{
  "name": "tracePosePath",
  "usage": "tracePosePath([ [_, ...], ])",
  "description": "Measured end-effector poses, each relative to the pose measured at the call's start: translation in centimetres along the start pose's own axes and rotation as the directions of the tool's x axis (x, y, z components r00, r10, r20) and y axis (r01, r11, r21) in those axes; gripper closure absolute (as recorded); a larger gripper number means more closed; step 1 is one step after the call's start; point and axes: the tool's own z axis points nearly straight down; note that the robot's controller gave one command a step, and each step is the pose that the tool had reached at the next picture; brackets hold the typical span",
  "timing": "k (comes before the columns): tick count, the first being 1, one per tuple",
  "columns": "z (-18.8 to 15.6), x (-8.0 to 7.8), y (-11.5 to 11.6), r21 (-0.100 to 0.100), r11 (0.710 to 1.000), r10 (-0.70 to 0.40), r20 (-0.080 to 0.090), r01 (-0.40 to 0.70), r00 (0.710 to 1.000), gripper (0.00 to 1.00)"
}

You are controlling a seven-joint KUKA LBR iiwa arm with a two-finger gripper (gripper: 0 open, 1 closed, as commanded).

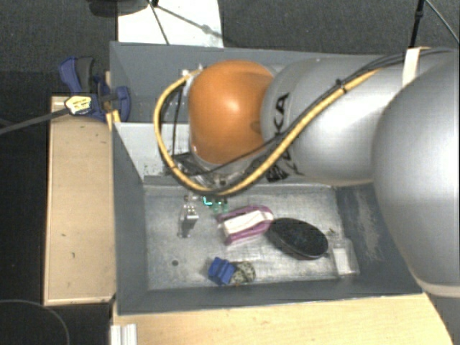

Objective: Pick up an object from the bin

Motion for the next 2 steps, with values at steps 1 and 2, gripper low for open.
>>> tracePosePath([
  [1, 0.5, 4.1, -7.7, 0.004, 0.999, 0.031, 0.003, -0.031, 1.0, 0.0],
  [2, 11.0, 2.4, -16.1, 0.001, 0.996, 0.091, 0.008, -0.091, 0.996, 0.0],
])
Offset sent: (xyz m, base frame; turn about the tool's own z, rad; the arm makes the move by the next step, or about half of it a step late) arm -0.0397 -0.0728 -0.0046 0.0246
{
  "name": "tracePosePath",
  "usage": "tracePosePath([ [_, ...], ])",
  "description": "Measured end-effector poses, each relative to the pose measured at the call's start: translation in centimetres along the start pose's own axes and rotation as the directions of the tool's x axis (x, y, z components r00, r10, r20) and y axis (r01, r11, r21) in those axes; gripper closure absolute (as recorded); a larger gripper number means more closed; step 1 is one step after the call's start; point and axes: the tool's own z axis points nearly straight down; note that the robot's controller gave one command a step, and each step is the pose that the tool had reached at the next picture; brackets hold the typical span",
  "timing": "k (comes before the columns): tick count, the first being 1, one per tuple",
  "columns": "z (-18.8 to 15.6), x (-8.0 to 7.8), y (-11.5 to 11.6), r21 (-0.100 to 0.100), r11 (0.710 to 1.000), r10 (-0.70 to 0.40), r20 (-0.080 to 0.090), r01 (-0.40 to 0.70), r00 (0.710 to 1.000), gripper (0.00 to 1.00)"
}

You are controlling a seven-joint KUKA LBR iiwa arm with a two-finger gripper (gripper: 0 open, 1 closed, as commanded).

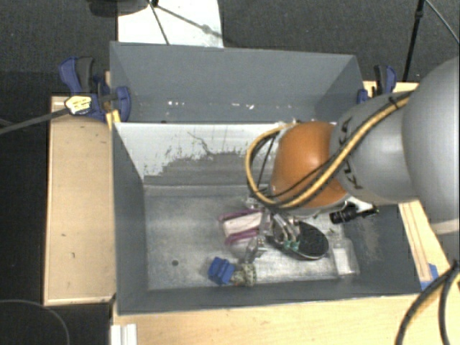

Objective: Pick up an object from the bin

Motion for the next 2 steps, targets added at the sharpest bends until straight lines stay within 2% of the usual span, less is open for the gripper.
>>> tracePosePath([
  [1, -0.3, 0.1, 0.4, -0.003, 1.0, 0.001, 0.0, -0.001, 1.0, 1.0],
  [2, -14.1, 0.4, 1.6, -0.005, 1.0, 0.018, 0.006, -0.018, 1.0, 1.0],
])
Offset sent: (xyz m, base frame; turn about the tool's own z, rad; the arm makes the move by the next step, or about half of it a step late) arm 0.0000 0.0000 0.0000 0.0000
